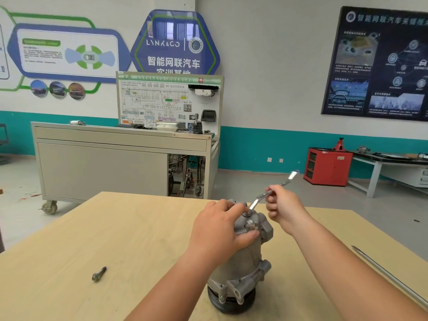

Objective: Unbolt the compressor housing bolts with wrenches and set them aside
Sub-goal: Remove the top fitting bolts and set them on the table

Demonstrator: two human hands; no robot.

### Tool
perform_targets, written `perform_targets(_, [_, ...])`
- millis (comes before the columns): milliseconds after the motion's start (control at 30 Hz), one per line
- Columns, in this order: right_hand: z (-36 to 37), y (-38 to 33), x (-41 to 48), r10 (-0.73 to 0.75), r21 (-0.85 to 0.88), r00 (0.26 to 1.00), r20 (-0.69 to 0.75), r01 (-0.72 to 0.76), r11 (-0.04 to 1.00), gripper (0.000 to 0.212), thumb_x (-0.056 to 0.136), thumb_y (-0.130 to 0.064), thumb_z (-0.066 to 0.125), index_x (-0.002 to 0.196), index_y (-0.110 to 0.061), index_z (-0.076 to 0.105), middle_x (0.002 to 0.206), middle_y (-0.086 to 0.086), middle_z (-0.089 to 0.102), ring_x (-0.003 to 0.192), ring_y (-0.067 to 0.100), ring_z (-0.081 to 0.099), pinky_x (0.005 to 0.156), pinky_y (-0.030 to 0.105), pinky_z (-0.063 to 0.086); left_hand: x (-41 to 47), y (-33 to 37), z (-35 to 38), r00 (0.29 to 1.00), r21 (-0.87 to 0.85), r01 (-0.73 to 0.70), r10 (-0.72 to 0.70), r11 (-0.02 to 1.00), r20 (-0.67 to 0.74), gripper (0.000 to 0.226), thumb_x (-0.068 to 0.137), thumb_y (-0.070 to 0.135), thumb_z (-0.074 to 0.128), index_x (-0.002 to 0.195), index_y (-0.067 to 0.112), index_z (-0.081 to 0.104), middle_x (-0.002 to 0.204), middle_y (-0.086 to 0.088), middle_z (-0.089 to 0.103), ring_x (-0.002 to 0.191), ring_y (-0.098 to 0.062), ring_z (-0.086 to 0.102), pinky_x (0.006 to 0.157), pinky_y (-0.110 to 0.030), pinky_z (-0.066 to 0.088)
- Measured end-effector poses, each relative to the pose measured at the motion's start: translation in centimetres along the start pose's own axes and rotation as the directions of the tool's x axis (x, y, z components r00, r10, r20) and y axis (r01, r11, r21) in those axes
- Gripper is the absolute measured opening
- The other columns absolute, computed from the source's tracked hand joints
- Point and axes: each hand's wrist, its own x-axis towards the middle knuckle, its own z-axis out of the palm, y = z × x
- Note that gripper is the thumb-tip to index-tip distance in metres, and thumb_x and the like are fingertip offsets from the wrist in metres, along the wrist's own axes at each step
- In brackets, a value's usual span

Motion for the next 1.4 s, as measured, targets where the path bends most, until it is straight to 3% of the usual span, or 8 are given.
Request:
perform_targets(167, [0.9, -0.6, 2.0, 0.081, -0.040, 0.982, 0.172, -0.075, 0.996, 0.022, 0.099, -0.019, 0.039, 0.091, -0.011, 0.058, 0.042, -0.009, 0.036, 0.036, 0.005, 0.028, 0.035, 0.017, 0.026, 0.0, -0.2, 0.1, 1.000, -0.016, 0.001, -0.001, 1.000, -0.022, 0.068, 0.080, 0.070, 0.047, 0.141, 0.044, 0.032, 0.123, 0.012, 0.052, 0.110, -0.011, 0.044, 0.081, -0.020, 0.032])
perform_targets(267, [-0.2, -0.5, 1.9, 0.038, 0.265, 0.989, 0.146, -0.076, 0.961, 0.021, 0.099, -0.018, 0.039, 0.085, -0.013, 0.054, 0.040, -0.008, 0.036, 0.032, 0.004, 0.029, 0.032, 0.016, 0.027, 0.0, -0.4, 0.5, 0.998, -0.016, 0.012, -0.013, 1.000, -0.061, 0.087, 0.079, 0.073, 0.044, 0.151, 0.038, 0.009, 0.125, 0.012, 0.051, 0.112, -0.010, 0.044, 0.089, -0.021, 0.035])
perform_targets(367, [-1.8, -1.0, 0.7, -0.018, 0.492, 0.999, 0.028, 0.002, 0.871, 0.022, 0.100, -0.018, 0.040, 0.084, -0.014, 0.054, 0.040, -0.009, 0.035, 0.031, 0.003, 0.030, 0.032, 0.014, 0.027, 0.0, -0.3, 0.5, 0.997, -0.036, 0.014, -0.017, 0.999, -0.069, 0.089, 0.079, 0.073, 0.044, 0.152, 0.036, 0.007, 0.127, 0.012, 0.050, 0.114, -0.010, 0.044, 0.092, -0.021, 0.035])
perform_targets(500, [-3.5, -1.6, -2.9, -0.157, 0.311, 0.987, -0.040, 0.161, 0.937, 0.013, 0.095, -0.012, 0.048, 0.083, -0.013, 0.055, 0.050, -0.005, 0.055, 0.042, 0.004, 0.051, 0.040, 0.015, 0.040, 0.1, -0.4, 0.7, 0.998, -0.036, 0.024, -0.026, 0.999, -0.066, 0.085, 0.079, 0.073, 0.045, 0.150, 0.039, 0.013, 0.127, 0.013, 0.050, 0.116, -0.010, 0.043, 0.092, -0.022, 0.036])
perform_targets(667, [-3.3, -1.7, -8.4, -0.284, 0.100, 0.934, 0.215, 0.268, 0.958, 0.018, 0.097, -0.004, 0.036, 0.091, -0.012, 0.051, 0.080, 0.012, 0.074, 0.077, 0.023, 0.072, 0.049, 0.018, 0.050, 0.0, -0.4, 0.9, 0.996, -0.028, 0.030, -0.032, 0.999, -0.081, 0.083, 0.077, 0.073, 0.045, 0.148, 0.038, 0.021, 0.125, 0.013, 0.052, 0.114, -0.010, 0.044, 0.091, -0.021, 0.035])
perform_targets(867, [-2.3, -1.0, -10.5, -0.329, -0.283, 0.917, 0.225, 0.385, 0.878, 0.021, 0.096, -0.005, 0.042, 0.089, -0.011, 0.061, 0.078, 0.003, 0.075, 0.069, 0.017, 0.071, 0.047, 0.014, 0.043, 0.1, -0.2, 0.7, 0.996, -0.017, 0.009, -0.010, 1.000, -0.089, 0.068, 0.077, 0.070, 0.051, 0.135, 0.036, 0.041, 0.122, 0.014, 0.054, 0.110, -0.009, 0.047, 0.087, -0.020, 0.034])
perform_targets(1200, [-2.3, -1.6, -9.4, -0.282, -0.302, 0.935, 0.216, 0.338, 0.891, 0.023, 0.096, -0.014, 0.046, 0.087, -0.013, 0.068, 0.067, 0.006, 0.072, 0.048, 0.015, 0.064, 0.043, 0.007, 0.040, 0.1, -0.5, 0.6, 0.999, -0.010, -0.010, 0.010, 1.000, -0.052, 0.063, 0.080, 0.071, 0.048, 0.137, 0.044, 0.045, 0.126, 0.015, 0.051, 0.114, -0.008, 0.043, 0.088, -0.019, 0.032])
perform_targets(1400, [-3.8, -0.2, -7.5, -0.200, -0.033, 0.952, 0.232, 0.214, 0.976, 0.023, 0.090, -0.022, 0.054, 0.081, -0.013, 0.073, 0.062, 0.006, 0.066, 0.046, 0.008, 0.054, 0.037, 0.013, 0.032, 0.1, -0.4, 0.5, 0.999, -0.011, -0.021, 0.021, 1.000, -0.043, 0.058, 0.079, 0.071, 0.048, 0.131, 0.045, 0.050, 0.123, 0.015, 0.051, 0.113, -0.008, 0.042, 0.082, -0.018, 0.029])
